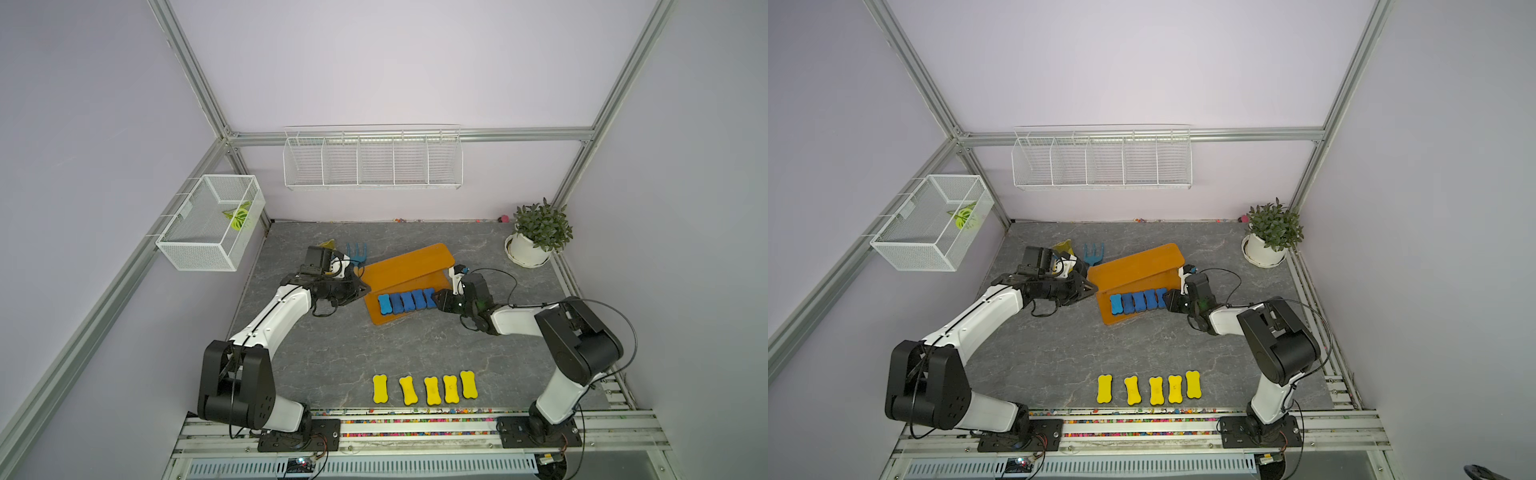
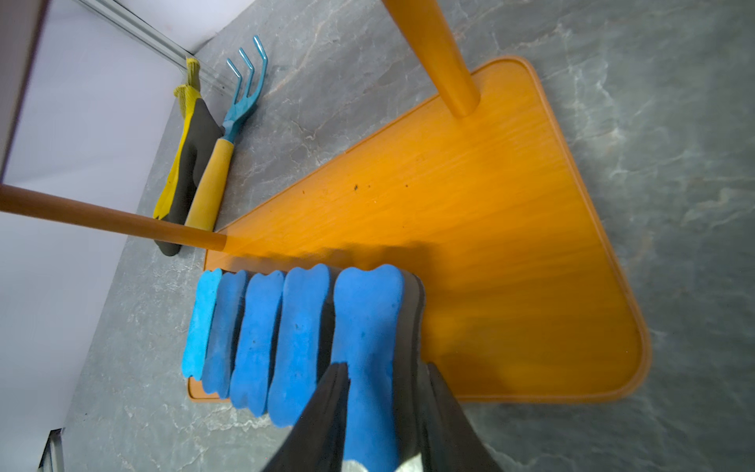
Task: Remove the whiteboard erasers from the shelf
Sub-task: Pick up the whiteboard eraser from the shelf.
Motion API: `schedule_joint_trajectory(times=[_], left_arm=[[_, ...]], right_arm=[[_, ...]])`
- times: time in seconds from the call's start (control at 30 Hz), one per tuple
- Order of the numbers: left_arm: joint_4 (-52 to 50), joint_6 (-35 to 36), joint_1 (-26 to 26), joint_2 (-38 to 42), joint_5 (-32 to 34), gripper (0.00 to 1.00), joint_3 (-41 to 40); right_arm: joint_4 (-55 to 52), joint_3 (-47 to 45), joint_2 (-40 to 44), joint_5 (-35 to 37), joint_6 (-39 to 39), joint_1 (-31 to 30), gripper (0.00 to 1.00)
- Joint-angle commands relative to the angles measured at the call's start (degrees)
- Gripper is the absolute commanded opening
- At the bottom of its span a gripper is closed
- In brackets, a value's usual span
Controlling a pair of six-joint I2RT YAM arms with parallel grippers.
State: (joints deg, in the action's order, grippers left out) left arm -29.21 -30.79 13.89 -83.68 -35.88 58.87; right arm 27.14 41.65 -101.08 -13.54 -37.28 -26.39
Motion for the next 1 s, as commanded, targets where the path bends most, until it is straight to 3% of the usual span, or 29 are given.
schedule_joint_trajectory(times=[0.0, 0.23, 0.6, 0.7, 0.8, 0.97], left_arm=[[-0.06, 2.57, 0.37, -0.71, 1.08, 0.22, -0.59], [-0.40, 2.83, 0.29, -0.78, 1.29, 0.23, -0.35], [-0.92, 3.60, 0.16, -1.06, -0.07, 0.19, 0.88], [-0.55, 3.90, 0.13, -0.23, -1.11, 0.32, 0.92], [-0.77, 4.12, 0.09, 0.69, -0.82, 0.42, 1.05], [-1.39, 4.17, 0.05, 1.06, -0.13, 0.44, 1.42]], right_arm=[[0.77, 0.63, -1.75, -0.28, -0.34, -0.24, 0.35], [-3.29, 0.89, -1.99, -0.26, 1.15, -0.29, 0.34], [-7.74, 0.31, -2.52, -1.12, 2.47, 0.17, 0.08], [-9.22, 0.57, -0.70, -1.25, 2.86, 0.18, 0.00], [-11.75, 0.96, 1.95, -0.89, 3.67, 0.18, 0.00], [-16.91, 1.21, 7.30, -0.30, 4.98, 0.19, 0.00]])
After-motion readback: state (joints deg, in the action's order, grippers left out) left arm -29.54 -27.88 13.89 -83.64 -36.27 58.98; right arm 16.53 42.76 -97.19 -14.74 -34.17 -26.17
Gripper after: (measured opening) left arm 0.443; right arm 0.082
